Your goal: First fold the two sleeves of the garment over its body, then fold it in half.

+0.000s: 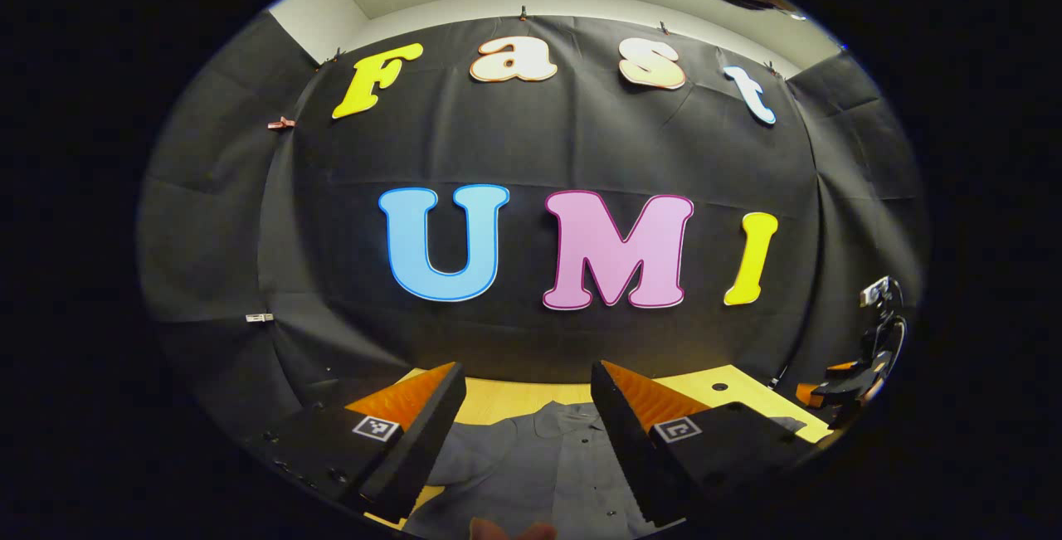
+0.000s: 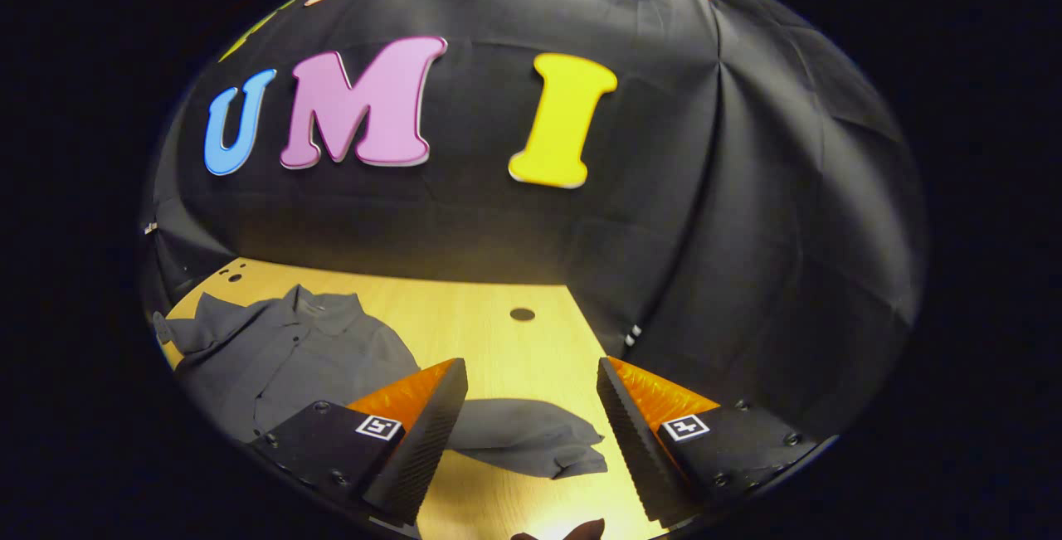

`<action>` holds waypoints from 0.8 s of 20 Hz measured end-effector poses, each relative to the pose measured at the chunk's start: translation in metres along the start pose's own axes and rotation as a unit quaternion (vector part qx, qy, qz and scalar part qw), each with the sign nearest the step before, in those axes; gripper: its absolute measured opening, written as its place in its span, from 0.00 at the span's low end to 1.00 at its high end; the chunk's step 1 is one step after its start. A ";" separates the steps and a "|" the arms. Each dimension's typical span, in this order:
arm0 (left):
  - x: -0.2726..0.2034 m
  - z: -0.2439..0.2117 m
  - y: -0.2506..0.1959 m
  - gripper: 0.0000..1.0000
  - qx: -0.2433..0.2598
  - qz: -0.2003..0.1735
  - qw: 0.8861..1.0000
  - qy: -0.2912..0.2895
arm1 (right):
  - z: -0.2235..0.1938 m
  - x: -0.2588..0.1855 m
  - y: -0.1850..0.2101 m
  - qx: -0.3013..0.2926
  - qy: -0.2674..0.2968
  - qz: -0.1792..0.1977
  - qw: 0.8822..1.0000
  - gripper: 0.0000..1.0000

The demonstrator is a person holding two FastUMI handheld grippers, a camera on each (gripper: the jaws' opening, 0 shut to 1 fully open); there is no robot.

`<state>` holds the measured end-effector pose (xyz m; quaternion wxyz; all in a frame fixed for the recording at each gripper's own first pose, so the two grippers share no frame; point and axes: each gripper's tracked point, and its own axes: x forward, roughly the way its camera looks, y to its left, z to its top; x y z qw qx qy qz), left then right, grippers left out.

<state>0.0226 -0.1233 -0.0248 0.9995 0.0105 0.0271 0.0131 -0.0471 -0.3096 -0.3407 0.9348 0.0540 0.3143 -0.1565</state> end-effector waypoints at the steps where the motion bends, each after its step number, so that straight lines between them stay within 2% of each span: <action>1: 0.000 0.000 -0.003 0.96 0.004 0.002 1.000 0.002 | -0.016 0.011 -0.006 0.004 0.015 0.000 1.000 0.98; 8: 0.004 -0.001 -0.011 0.96 0.020 0.022 1.000 0.009 | -0.108 0.066 -0.034 -0.009 0.109 -0.005 0.994 0.98; 16: 0.008 -0.011 -0.018 0.96 0.024 0.035 0.999 0.023 | -0.161 0.091 -0.032 -0.010 0.167 0.020 0.986 0.98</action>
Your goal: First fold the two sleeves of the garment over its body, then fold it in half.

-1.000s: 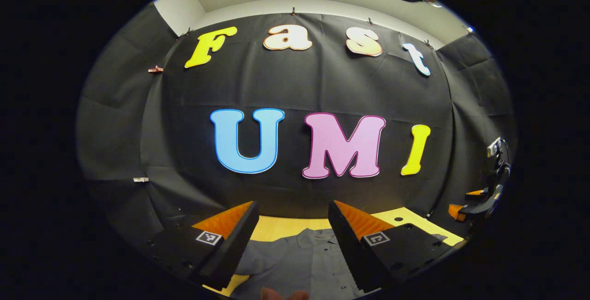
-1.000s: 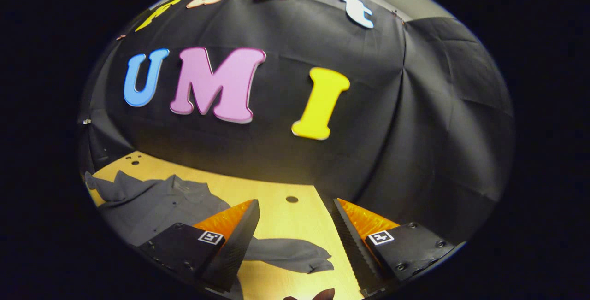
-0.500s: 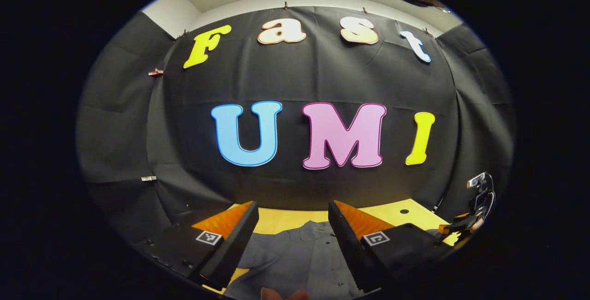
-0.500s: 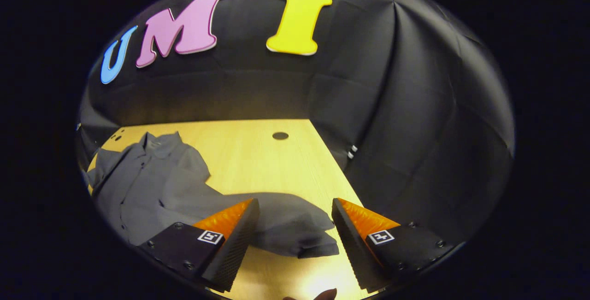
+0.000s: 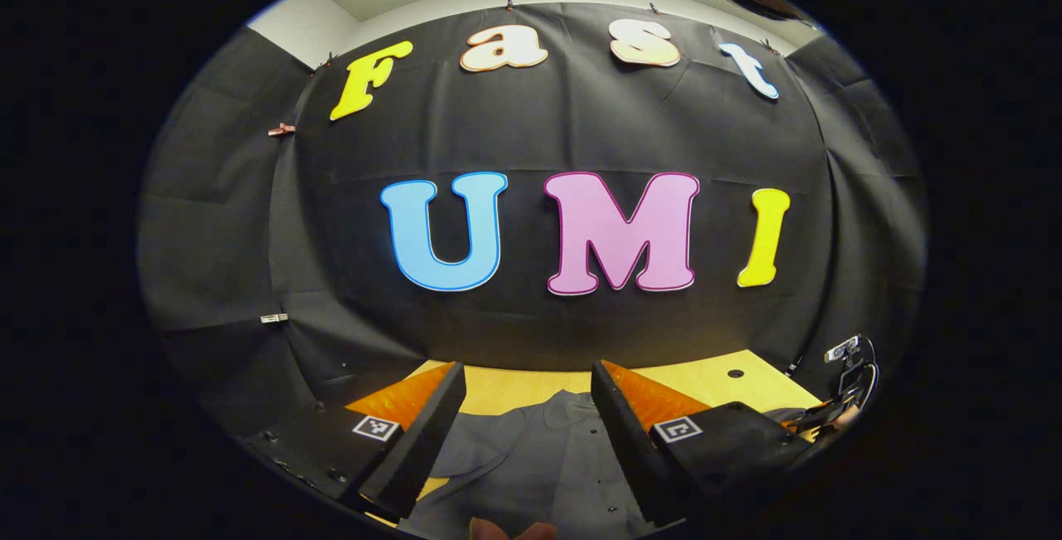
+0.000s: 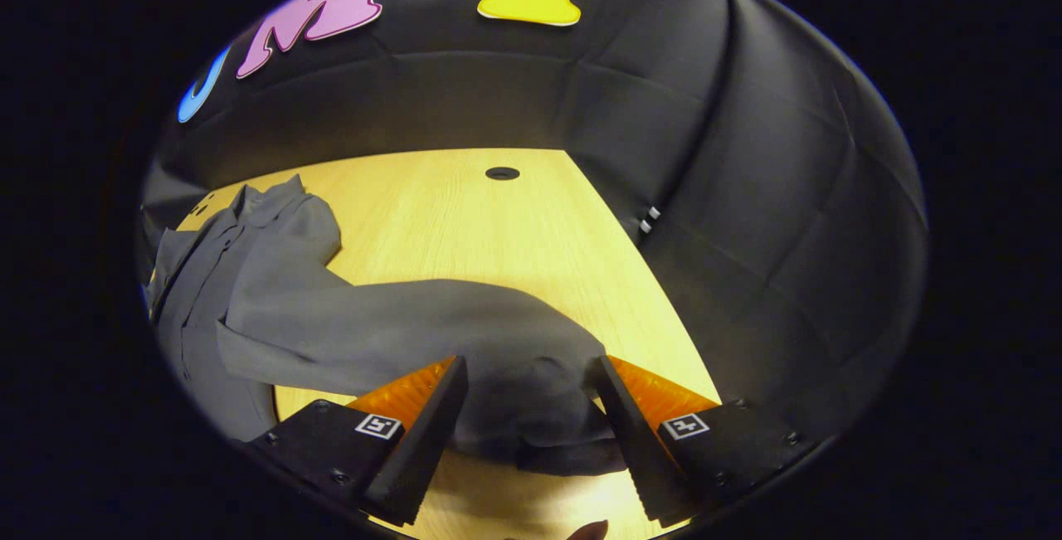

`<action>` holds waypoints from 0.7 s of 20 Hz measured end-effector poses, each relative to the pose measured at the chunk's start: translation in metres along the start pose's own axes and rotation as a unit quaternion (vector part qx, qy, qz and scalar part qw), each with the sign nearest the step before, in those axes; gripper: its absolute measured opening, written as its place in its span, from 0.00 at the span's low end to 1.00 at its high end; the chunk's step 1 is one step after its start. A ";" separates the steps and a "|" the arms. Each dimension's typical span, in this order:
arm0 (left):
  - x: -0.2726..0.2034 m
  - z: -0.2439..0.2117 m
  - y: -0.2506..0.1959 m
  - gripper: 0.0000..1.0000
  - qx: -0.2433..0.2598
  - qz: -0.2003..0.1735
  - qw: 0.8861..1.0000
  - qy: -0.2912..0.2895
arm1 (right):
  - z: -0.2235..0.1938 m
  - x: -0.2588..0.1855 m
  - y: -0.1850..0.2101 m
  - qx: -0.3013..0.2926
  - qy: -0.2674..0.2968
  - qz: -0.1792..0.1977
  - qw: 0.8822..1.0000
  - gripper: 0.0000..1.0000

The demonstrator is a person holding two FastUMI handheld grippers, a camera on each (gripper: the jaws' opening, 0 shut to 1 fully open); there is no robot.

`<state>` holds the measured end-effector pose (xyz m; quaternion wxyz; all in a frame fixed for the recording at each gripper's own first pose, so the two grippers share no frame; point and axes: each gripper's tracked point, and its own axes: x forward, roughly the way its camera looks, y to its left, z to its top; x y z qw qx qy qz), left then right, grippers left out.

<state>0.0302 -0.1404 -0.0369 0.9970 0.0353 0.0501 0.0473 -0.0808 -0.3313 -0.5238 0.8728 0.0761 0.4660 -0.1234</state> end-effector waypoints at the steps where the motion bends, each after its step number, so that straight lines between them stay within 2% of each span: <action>1: 0.000 0.000 0.000 0.96 0.002 0.003 1.000 0.001 | -0.007 0.002 0.001 -0.004 0.011 0.006 1.000 0.97; 4: -0.002 0.000 0.000 0.96 0.008 0.007 1.000 0.003 | -0.006 0.004 0.008 0.020 0.008 0.028 0.999 0.93; 5: -0.002 -0.001 0.000 0.96 0.009 0.008 1.000 0.004 | -0.008 0.005 0.014 0.037 0.013 0.043 0.998 0.73; 8: -0.004 -0.003 -0.004 0.96 0.011 0.003 1.000 0.004 | -0.002 0.008 0.010 0.036 0.008 0.043 0.998 0.10; 14: -0.009 -0.008 0.002 0.95 0.007 -0.017 1.000 0.003 | 0.026 -0.027 -0.006 0.049 -0.045 0.028 0.997 0.08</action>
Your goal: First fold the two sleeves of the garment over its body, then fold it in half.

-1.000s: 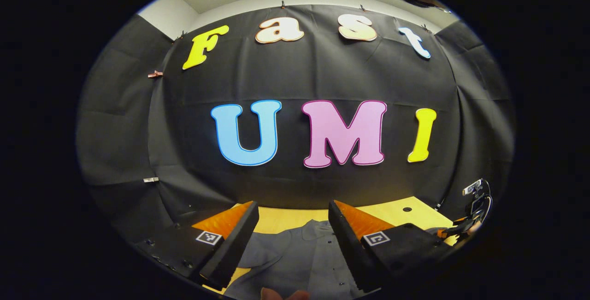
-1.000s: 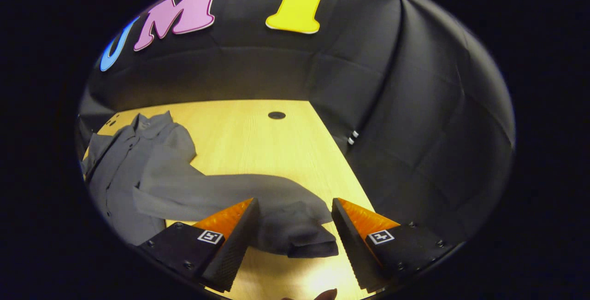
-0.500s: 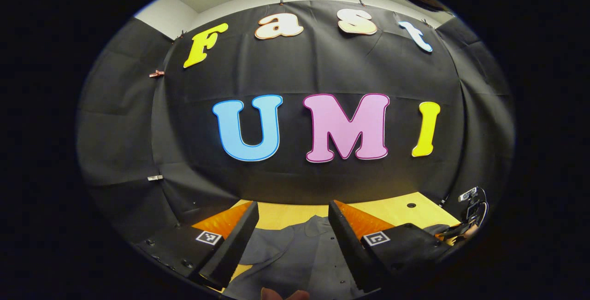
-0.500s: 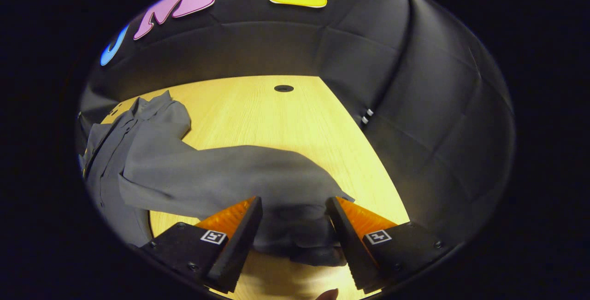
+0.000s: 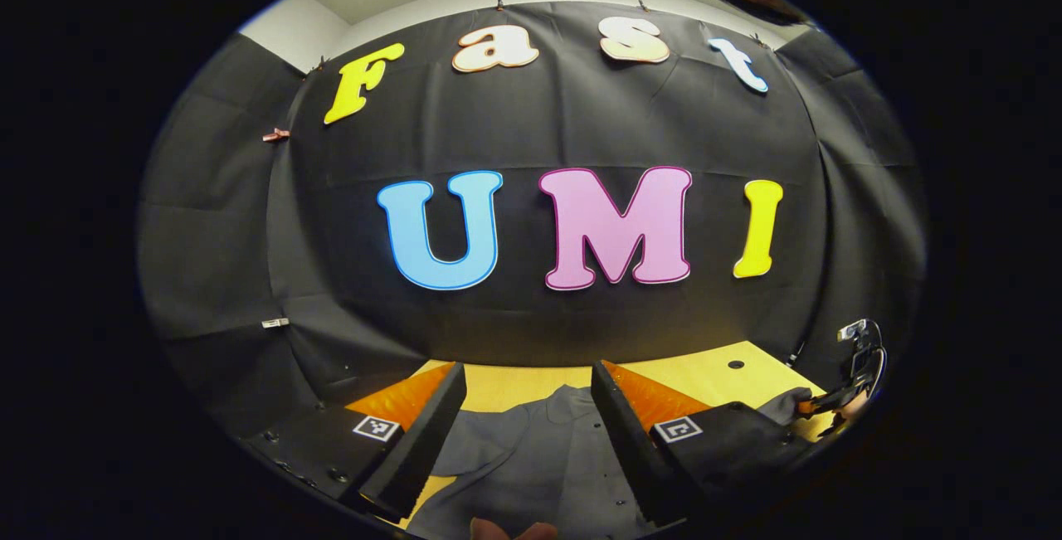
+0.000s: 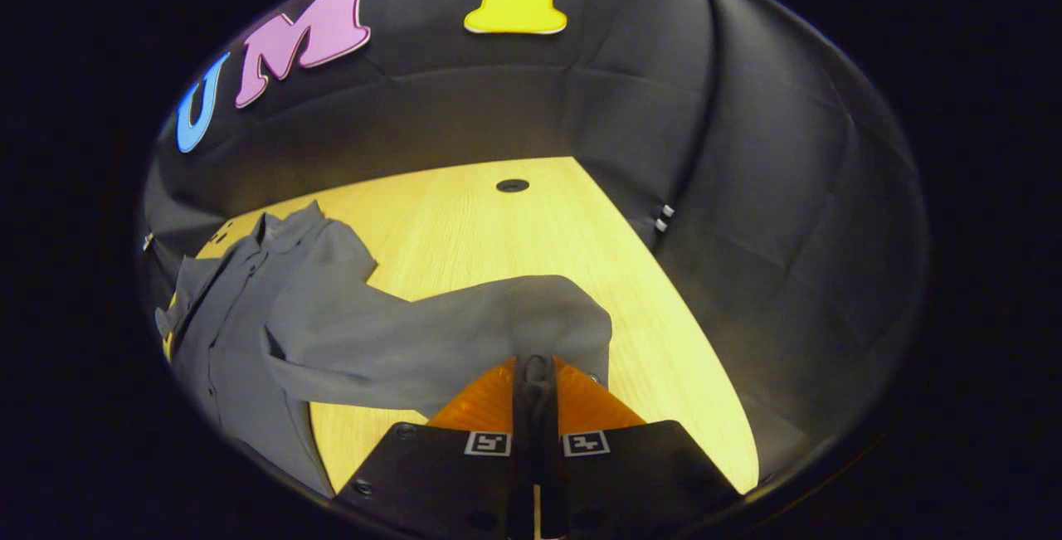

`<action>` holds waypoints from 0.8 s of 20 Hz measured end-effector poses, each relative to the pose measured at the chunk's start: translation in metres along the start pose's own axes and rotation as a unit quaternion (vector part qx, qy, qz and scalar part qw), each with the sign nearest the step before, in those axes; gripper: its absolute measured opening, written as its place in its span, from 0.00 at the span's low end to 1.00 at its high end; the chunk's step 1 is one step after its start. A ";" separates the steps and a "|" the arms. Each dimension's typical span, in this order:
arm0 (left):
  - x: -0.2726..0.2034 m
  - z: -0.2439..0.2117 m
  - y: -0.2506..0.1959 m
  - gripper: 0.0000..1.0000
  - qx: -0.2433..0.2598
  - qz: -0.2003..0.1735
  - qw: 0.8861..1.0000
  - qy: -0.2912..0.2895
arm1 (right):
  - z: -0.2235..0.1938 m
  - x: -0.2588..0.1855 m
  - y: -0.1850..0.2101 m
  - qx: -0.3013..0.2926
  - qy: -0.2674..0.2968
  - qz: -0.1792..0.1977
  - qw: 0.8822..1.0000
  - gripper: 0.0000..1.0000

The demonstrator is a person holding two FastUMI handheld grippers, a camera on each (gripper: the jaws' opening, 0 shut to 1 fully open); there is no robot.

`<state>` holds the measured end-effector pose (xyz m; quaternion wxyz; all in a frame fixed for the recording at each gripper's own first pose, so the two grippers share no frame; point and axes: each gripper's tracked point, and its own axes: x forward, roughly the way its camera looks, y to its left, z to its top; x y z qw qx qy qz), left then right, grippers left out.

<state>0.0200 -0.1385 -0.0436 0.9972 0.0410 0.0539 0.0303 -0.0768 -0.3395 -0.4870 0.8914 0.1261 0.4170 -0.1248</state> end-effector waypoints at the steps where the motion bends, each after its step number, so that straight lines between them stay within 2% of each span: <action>1: 0.000 0.000 0.002 0.96 -0.002 -0.004 1.000 0.000 | 0.005 -0.011 -0.006 -0.005 -0.010 -0.008 1.000 0.08; 8: 0.007 -0.005 0.033 0.95 -0.012 -0.034 0.999 -0.001 | 0.031 -0.095 -0.010 -0.022 -0.078 -0.078 0.994 0.08; 16: 0.022 -0.016 0.095 0.95 -0.022 -0.045 0.999 -0.004 | 0.061 -0.172 0.072 -0.009 -0.134 -0.077 0.988 0.08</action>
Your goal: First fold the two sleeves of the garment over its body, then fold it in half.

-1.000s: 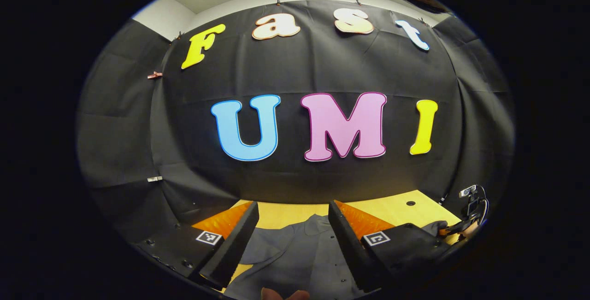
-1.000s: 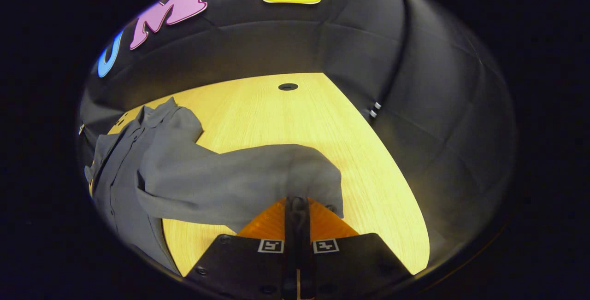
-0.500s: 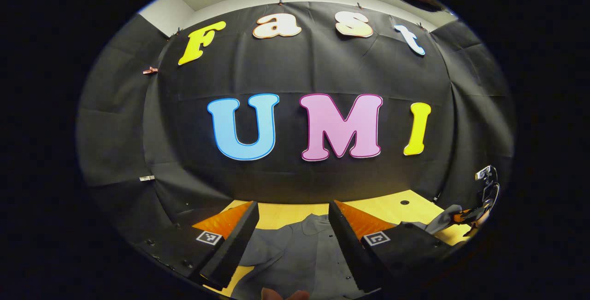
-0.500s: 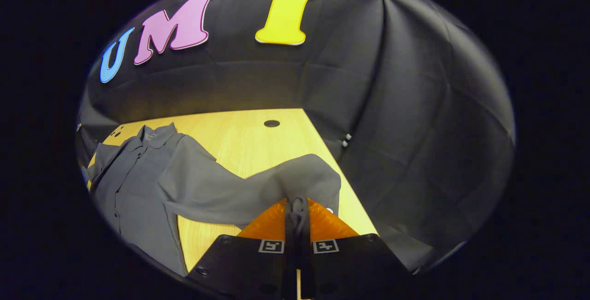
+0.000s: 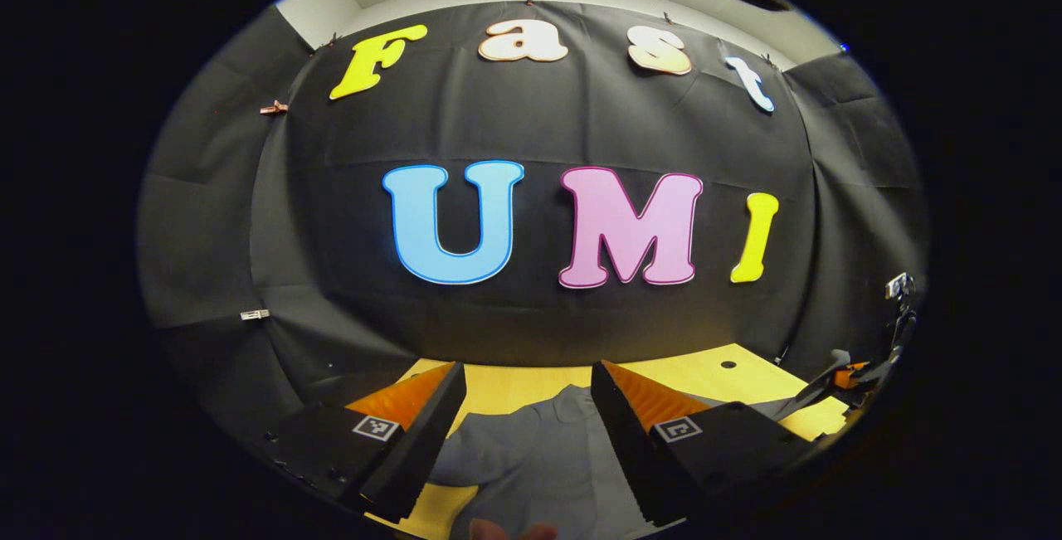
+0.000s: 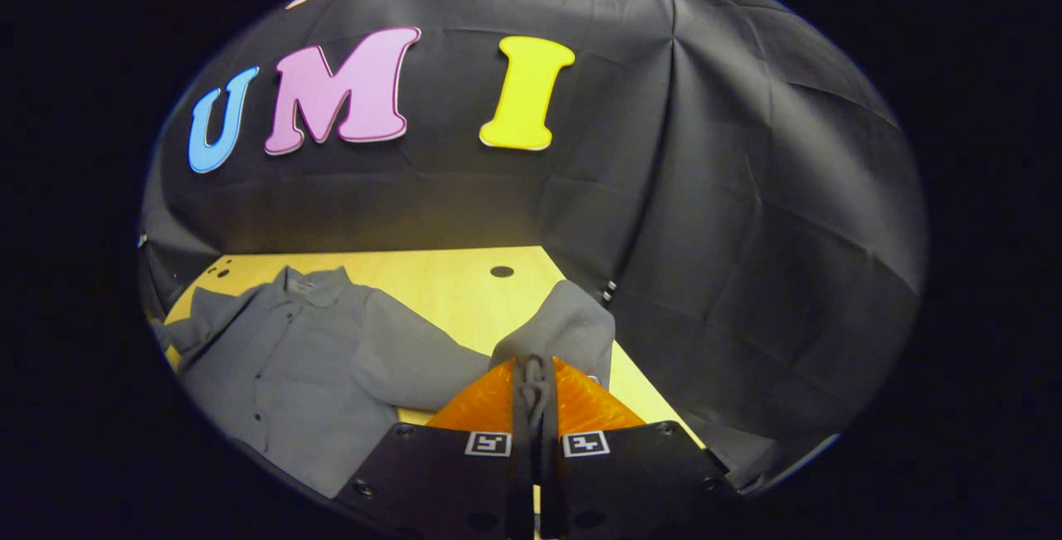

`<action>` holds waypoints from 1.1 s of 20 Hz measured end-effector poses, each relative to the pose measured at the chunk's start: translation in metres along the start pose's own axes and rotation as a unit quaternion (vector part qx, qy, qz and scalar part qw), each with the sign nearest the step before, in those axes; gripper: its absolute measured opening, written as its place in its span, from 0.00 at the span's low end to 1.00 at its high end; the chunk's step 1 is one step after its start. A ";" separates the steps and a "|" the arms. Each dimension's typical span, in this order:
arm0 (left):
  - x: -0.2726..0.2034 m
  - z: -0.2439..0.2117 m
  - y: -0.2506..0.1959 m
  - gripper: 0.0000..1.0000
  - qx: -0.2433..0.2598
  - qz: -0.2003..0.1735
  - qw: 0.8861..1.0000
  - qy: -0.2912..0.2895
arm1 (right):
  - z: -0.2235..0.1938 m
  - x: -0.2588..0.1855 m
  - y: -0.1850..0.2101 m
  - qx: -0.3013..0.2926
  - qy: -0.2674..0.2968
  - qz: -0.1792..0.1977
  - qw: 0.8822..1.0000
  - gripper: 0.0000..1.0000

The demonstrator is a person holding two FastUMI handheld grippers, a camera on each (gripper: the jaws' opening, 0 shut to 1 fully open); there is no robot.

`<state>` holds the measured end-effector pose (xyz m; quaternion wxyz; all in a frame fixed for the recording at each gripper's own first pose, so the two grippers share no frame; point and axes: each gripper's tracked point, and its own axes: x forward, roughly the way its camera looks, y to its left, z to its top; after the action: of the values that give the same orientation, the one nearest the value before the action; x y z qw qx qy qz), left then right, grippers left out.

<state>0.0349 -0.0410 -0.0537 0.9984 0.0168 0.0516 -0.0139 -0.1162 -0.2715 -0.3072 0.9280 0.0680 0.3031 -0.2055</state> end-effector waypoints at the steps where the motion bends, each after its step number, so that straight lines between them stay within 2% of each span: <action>1: 0.002 -0.002 0.010 0.95 0.000 0.002 1.000 0.001 | 0.012 -0.008 0.012 0.002 -0.009 0.003 1.000 0.08; 7: 0.008 -0.020 0.065 0.96 -0.008 0.001 1.000 0.010 | 0.084 -0.034 0.099 0.020 -0.068 0.040 0.997 0.07; 11: 0.008 -0.036 0.106 0.95 -0.017 0.006 1.000 0.016 | 0.116 -0.048 0.176 0.010 -0.094 0.085 0.992 0.07; 16: 0.012 -0.068 0.162 0.96 -0.014 0.025 0.999 0.034 | 0.121 -0.057 0.278 -0.019 -0.098 0.149 0.984 0.08; 22: 0.022 -0.125 0.228 0.96 -0.027 0.048 0.996 0.075 | 0.088 -0.056 0.380 -0.059 -0.076 0.216 0.972 0.07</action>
<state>0.0507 0.1910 -0.1733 0.9913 -0.0063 0.1262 0.0366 0.0508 0.0700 -0.2028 0.9731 0.0615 0.2217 0.0138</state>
